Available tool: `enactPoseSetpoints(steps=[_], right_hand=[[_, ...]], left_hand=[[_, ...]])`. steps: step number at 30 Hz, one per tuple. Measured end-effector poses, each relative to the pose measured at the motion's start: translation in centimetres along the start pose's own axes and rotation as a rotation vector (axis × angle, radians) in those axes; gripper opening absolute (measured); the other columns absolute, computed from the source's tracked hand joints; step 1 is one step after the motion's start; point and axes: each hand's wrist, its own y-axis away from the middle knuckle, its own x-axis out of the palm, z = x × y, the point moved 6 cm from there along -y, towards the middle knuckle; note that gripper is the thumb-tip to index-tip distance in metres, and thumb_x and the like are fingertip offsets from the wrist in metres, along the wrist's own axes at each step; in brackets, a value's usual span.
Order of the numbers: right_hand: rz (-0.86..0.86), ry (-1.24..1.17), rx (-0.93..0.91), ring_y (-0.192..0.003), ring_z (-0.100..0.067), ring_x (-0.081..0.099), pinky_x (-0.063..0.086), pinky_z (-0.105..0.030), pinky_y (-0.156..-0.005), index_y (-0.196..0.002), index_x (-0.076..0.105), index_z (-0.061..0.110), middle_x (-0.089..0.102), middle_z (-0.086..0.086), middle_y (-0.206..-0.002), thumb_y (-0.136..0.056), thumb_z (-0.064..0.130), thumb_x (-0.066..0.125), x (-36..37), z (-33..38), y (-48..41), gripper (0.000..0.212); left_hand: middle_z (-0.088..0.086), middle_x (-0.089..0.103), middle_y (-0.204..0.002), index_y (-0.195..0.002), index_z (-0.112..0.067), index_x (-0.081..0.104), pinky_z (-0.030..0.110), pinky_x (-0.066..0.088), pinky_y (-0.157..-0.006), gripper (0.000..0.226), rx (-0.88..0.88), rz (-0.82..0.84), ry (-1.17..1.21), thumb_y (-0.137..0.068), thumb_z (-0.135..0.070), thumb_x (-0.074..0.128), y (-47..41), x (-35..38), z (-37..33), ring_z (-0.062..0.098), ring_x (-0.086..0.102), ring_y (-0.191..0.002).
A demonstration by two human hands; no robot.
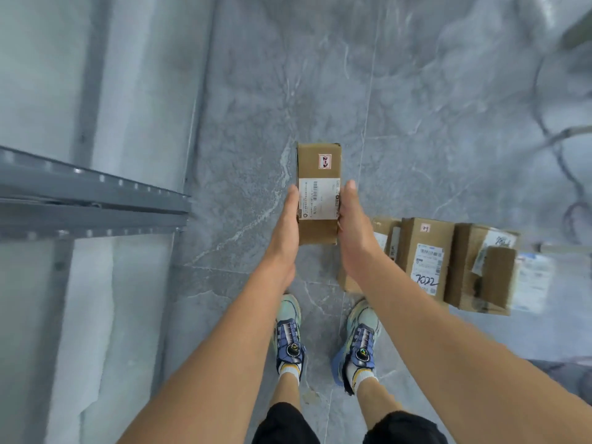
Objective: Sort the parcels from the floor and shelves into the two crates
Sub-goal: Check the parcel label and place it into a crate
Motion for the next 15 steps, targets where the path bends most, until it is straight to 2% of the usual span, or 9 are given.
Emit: enactPoseSetpoints(steps=[2,4,6,8,12,15], right_hand=[[0.027,0.025,-0.077,-0.106,-0.002,0.072,0.050,-0.034,-0.103,-0.108,0.075,0.040,0.079,0.013,-0.111,-0.109,0.064,0.024,1.4,5.1,3.7,0.057],[0.046,0.045,-0.154,-0.102,0.002,0.072,0.049,-0.030,-0.099,-0.109,0.075,0.041,0.079,0.015,-0.108,-0.110,0.063,0.024,2.8,10.3,7.3,0.056],[0.079,0.066,-0.223,-0.107,0.001,0.071,0.047,-0.032,-0.104,-0.113,0.074,0.043,0.078,0.015,-0.113,-0.109,0.064,0.022,4.1,15.1,11.0,0.056],[0.122,0.079,-0.275,-0.113,-0.004,0.069,0.045,-0.037,-0.111,-0.116,0.073,0.043,0.078,0.013,-0.116,-0.109,0.064,0.022,5.5,19.2,14.9,0.056],[0.216,0.113,-0.390,-0.114,-0.008,0.069,0.045,-0.039,-0.111,-0.110,0.077,0.042,0.079,0.011,-0.114,-0.110,0.062,0.025,8.1,26.8,22.5,0.056],[0.310,0.175,-0.461,-0.117,-0.011,0.069,0.048,-0.035,-0.104,-0.123,0.074,0.035,0.078,0.007,-0.119,-0.109,0.063,0.024,9.7,31.4,28.2,0.059]], left_hand=[[-0.014,0.072,-0.124,-0.124,-0.045,0.067,0.034,0.043,-0.106,0.056,0.057,-0.002,0.009,-0.105,-0.065,0.018,3.6,-0.5,-4.8,0.001,0.064,-0.116],[-0.015,0.073,-0.121,-0.117,-0.047,0.068,0.030,0.046,-0.100,0.053,0.113,-0.011,0.023,-0.106,-0.062,0.018,7.5,-0.9,-10.1,-0.001,0.066,-0.112],[-0.019,0.075,-0.110,-0.110,-0.046,0.068,0.022,0.047,-0.086,0.051,0.173,-0.015,0.048,-0.108,-0.057,0.019,11.5,-1.1,-14.9,-0.007,0.068,-0.100],[-0.023,0.076,-0.103,-0.107,-0.046,0.068,0.019,0.047,-0.082,0.050,0.234,-0.032,0.065,-0.109,-0.055,0.018,15.5,-1.2,-19.2,-0.010,0.068,-0.095],[-0.026,0.075,-0.100,-0.107,-0.048,0.067,0.024,0.046,-0.091,0.048,0.383,-0.128,0.103,-0.109,-0.054,0.020,23.6,-1.7,-26.2,-0.012,0.068,-0.095],[-0.025,0.075,-0.105,-0.105,-0.048,0.069,0.031,0.046,-0.102,0.048,0.482,-0.208,0.144,-0.108,-0.057,0.022,29.9,-1.7,-30.1,-0.011,0.067,-0.099]])
